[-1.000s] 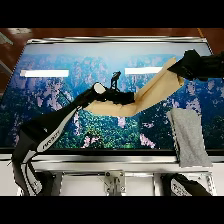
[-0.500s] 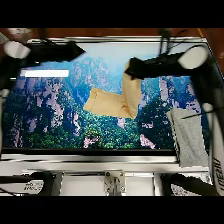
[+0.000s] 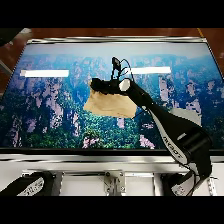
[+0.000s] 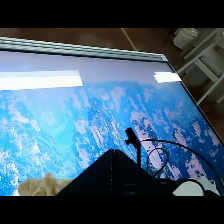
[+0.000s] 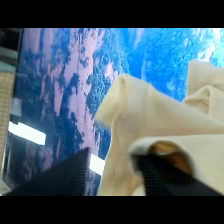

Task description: Fold the shirts.

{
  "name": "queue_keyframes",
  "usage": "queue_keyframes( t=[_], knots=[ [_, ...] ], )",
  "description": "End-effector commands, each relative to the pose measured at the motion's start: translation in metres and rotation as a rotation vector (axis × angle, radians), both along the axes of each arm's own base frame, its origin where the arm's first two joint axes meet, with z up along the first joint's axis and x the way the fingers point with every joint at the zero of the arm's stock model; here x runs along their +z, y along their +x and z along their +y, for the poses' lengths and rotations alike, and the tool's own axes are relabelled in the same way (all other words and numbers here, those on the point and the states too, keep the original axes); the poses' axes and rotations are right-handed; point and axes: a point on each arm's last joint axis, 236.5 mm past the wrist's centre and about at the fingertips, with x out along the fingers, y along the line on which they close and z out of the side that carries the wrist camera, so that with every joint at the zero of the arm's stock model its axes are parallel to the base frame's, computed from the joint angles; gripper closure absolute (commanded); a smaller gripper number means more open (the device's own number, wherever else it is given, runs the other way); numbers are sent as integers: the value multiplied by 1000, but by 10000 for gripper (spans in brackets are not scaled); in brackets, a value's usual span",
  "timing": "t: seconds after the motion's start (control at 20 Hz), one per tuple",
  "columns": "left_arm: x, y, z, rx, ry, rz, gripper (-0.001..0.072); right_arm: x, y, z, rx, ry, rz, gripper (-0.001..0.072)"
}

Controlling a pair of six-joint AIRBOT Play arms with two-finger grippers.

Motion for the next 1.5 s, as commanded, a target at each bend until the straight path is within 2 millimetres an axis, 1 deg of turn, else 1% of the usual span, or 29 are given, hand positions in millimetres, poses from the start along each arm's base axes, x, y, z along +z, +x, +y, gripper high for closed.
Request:
queue_keyframes(
  t=[0.0, 0.1, 0.15, 0.2, 0.25, 0.3, 0.35, 0.45, 0.5, 0.55, 0.6, 0.65, 0.75, 0.85, 0.95, 1.05, 1.1, 1.25, 1.45],
  knots=[
    [4, -31, -13, -58, 36, 2, 671, -19, 7, 12, -63, 61, 50, 201],
    [-1, -28, -17, -65, 49, 12, 671, -8, 6, 5, -43, 63, 51, 201],
    [-5, -25, -17, -62, 60, 19, 671, -1, 4, -2, -15, 56, 48, 201],
    [-10, -23, -17, -61, 64, 29, 671, 7, 0, -15, 33, 23, 38, 202],
    [-16, -21, -17, -62, 65, 43, 671, 11, -3, -34, 79, -30, 31, 202],
    [-22, -20, -17, -62, 65, 59, 671, 11, -8, -63, 126, -106, 41, 202],
    [-29, -18, -17, -63, 65, 74, 671, 8, -12, -97, 158, -199, 54, 202],
    [-39, -16, -17, -69, 77, 89, 671, -9, -27, -186, 170, -419, 174, 201],
    [-42, -15, -17, -70, 80, 94, 671, -22, -40, -237, 154, -535, 279, 138],
    [-44, -15, -17, -72, 81, 98, 671, -35, -53, -280, 123, -610, 396, 31],
    [-43, -15, -17, -70, 80, 95, 671, -45, -64, -303, 100, -610, 480, 31],
    [-42, -15, -17, -70, 82, 92, 671, -54, -71, -312, 81, -555, 538, 31],
    [-43, -15, -17, -70, 82, 92, 671, -74, -74, -308, 42, -440, 598, 31],
    [-42, -15, -17, -73, 84, 90, 671, -99, -79, -303, 41, -422, 650, 31],
    [-42, -15, -18, -75, 87, 88, 671, -119, -81, -290, 58, -387, 695, 31],
    [-42, -15, -18, -75, 87, 88, 671, -124, -71, -265, 68, -290, 679, 31],
    [-42, -15, -18, -75, 87, 87, 671, -126, -66, -257, 61, -255, 667, 31],
    [-42, -16, -19, -80, 92, 83, 671, -132, -53, -242, 34, -231, 630, 31],
    [-42, -17, -22, -89, 97, 78, 671, -133, -48, -223, 46, -237, 586, 32]
  ],
)
